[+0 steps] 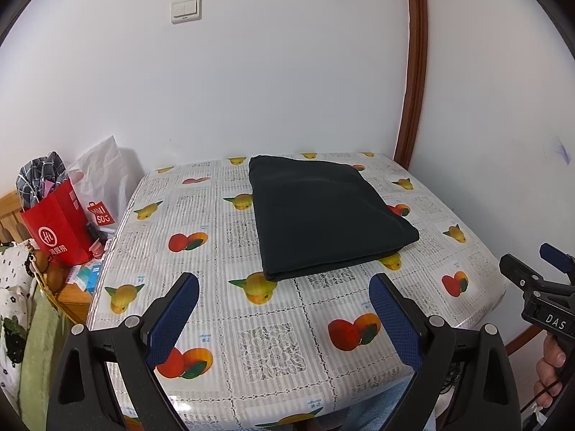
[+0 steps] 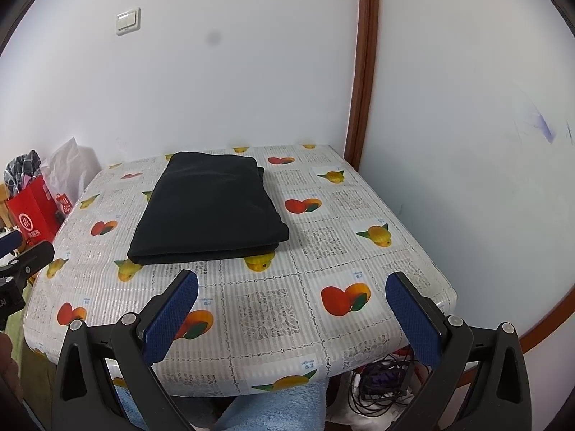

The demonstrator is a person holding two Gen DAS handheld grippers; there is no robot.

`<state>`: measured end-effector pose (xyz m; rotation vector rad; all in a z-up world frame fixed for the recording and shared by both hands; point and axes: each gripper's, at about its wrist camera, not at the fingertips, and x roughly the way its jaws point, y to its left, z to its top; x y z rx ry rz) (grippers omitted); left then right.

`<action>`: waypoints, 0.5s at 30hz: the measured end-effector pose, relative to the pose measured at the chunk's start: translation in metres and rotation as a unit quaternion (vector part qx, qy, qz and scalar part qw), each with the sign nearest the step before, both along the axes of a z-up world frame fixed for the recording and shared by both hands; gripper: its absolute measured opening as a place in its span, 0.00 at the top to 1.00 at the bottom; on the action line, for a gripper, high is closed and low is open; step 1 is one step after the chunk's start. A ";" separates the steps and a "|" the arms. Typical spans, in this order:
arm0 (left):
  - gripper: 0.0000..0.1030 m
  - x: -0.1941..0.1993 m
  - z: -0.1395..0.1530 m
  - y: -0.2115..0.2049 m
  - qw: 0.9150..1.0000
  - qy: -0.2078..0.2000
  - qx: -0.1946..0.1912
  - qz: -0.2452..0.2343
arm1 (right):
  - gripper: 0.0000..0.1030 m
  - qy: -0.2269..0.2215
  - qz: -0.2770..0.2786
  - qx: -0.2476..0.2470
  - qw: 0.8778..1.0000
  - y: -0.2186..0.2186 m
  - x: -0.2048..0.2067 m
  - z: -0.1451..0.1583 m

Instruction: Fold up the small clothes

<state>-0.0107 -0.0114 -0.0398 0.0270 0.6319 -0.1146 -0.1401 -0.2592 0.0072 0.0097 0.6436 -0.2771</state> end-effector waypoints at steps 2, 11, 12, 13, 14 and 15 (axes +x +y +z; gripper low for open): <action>0.07 0.000 0.000 0.000 1.000 -0.001 0.000 0.000 | 0.00 -0.001 0.001 0.002 1.000 -0.001 0.000 0.000; 0.07 0.000 -0.001 -0.002 1.000 0.000 0.000 -0.002 | 0.00 0.002 0.001 0.005 1.000 -0.005 0.000 -0.001; 0.07 0.000 -0.001 -0.001 1.000 0.000 0.000 -0.003 | 0.00 0.002 0.002 0.005 1.000 -0.005 0.000 -0.001; 0.07 0.000 -0.001 -0.001 1.000 0.000 0.000 -0.003 | 0.00 0.002 0.002 0.005 1.000 -0.005 -0.001 -0.001; 0.07 0.000 -0.001 -0.001 1.000 -0.001 0.000 -0.002 | 0.00 0.002 0.003 0.005 1.000 -0.005 -0.001 -0.001; 0.07 0.000 -0.001 -0.001 1.000 -0.001 0.000 -0.002 | 0.00 0.002 0.003 0.005 1.000 -0.005 0.000 -0.001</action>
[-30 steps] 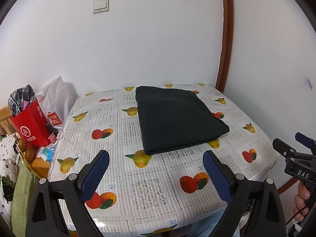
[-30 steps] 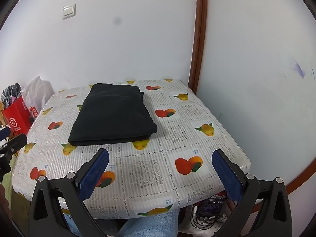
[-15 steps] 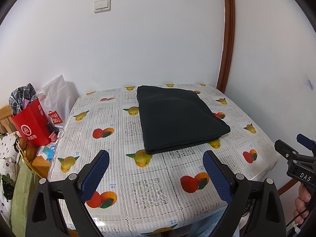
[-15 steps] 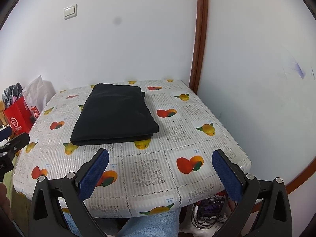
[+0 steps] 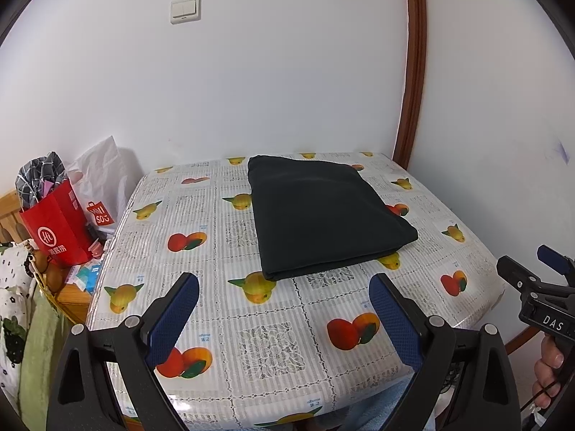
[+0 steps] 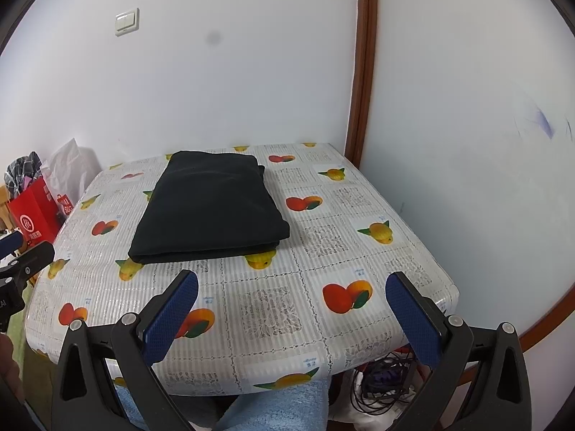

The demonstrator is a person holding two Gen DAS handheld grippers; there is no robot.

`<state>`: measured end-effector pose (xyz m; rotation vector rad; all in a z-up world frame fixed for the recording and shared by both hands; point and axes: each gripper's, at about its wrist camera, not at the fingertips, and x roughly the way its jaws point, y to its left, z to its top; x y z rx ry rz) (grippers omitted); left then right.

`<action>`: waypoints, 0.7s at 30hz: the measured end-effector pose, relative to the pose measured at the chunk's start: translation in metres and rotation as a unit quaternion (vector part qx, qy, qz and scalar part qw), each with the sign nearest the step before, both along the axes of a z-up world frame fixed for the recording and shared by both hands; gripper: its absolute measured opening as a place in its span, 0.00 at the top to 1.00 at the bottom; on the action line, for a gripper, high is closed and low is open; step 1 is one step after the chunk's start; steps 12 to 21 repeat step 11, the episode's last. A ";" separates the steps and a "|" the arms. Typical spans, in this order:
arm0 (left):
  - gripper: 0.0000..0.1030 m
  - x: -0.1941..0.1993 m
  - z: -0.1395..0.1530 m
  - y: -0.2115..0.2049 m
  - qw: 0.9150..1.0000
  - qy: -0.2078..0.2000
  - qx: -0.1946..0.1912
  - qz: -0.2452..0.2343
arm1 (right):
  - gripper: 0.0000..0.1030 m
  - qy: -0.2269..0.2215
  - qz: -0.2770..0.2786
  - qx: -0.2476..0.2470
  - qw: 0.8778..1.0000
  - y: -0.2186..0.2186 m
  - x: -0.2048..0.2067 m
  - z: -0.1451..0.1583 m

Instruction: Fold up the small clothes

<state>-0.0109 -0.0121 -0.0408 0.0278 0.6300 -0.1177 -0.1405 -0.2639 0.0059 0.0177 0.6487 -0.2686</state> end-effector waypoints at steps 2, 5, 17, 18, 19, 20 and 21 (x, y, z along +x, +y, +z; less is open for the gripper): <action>0.07 0.000 0.000 0.000 1.000 -0.001 0.000 0.001 | 0.00 0.000 0.000 0.000 1.000 0.000 0.000 0.000; 0.07 0.000 0.001 0.000 1.000 -0.001 -0.002 0.002 | 0.00 0.000 0.002 0.000 1.000 0.001 0.000 -0.001; 0.07 0.000 0.002 0.001 1.000 -0.002 -0.007 0.004 | 0.00 0.000 0.004 -0.001 1.000 0.003 -0.001 -0.001; 0.07 0.000 0.002 0.001 1.000 -0.002 -0.007 0.004 | 0.00 0.000 0.004 -0.001 1.000 0.003 -0.001 -0.001; 0.07 0.000 0.002 0.001 1.000 -0.002 -0.007 0.004 | 0.00 0.000 0.004 -0.001 1.000 0.003 -0.001 -0.001; 0.07 0.000 0.002 0.001 1.000 -0.002 -0.007 0.004 | 0.00 0.000 0.004 -0.001 1.000 0.003 -0.001 -0.001; 0.07 0.000 0.002 0.001 1.000 -0.002 -0.007 0.004 | 0.00 0.000 0.004 -0.001 1.000 0.003 -0.001 -0.001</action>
